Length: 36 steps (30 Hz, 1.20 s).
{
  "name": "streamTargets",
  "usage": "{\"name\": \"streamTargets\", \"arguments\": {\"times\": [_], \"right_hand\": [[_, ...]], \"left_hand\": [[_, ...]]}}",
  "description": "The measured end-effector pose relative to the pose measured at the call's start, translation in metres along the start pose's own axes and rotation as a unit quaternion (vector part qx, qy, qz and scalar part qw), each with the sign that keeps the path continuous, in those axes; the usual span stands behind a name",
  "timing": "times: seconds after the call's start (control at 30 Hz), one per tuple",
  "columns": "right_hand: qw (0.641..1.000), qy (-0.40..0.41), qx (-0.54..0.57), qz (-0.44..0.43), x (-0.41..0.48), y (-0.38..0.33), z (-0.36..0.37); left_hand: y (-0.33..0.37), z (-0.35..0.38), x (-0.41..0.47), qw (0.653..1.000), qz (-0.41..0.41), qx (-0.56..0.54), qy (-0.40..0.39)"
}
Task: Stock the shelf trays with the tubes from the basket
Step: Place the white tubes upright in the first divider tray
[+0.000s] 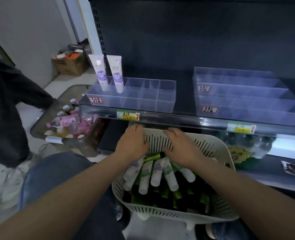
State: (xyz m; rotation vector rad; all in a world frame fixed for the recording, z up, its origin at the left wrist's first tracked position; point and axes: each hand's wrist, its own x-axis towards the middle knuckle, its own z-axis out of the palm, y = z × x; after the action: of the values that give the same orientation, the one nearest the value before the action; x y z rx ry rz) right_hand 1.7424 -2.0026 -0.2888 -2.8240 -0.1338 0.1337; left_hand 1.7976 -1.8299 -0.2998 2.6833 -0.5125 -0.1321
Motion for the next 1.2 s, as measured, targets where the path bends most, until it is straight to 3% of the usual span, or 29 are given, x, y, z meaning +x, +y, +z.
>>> {"name": "streamTargets", "arguments": {"times": [0.2,0.53,0.9,1.2], "right_hand": [[0.992,-0.089,0.051,0.071,0.005,0.014,0.041],[0.957,-0.167,0.139,0.191,0.030,0.033,0.108],[0.935,-0.196,0.119,0.270,0.068,0.033,0.143],[0.911,-0.252,0.098,0.312,0.084,0.024,0.148]], "left_hand": [[-0.018,0.036,0.010,0.990,-0.069,0.054,-0.108],[-0.035,0.084,0.050,0.941,-0.042,0.215,-0.258],[-0.063,0.136,0.073,0.928,-0.021,0.204,-0.310],[-0.061,0.134,0.079,0.926,0.010,0.204,-0.318]]}}
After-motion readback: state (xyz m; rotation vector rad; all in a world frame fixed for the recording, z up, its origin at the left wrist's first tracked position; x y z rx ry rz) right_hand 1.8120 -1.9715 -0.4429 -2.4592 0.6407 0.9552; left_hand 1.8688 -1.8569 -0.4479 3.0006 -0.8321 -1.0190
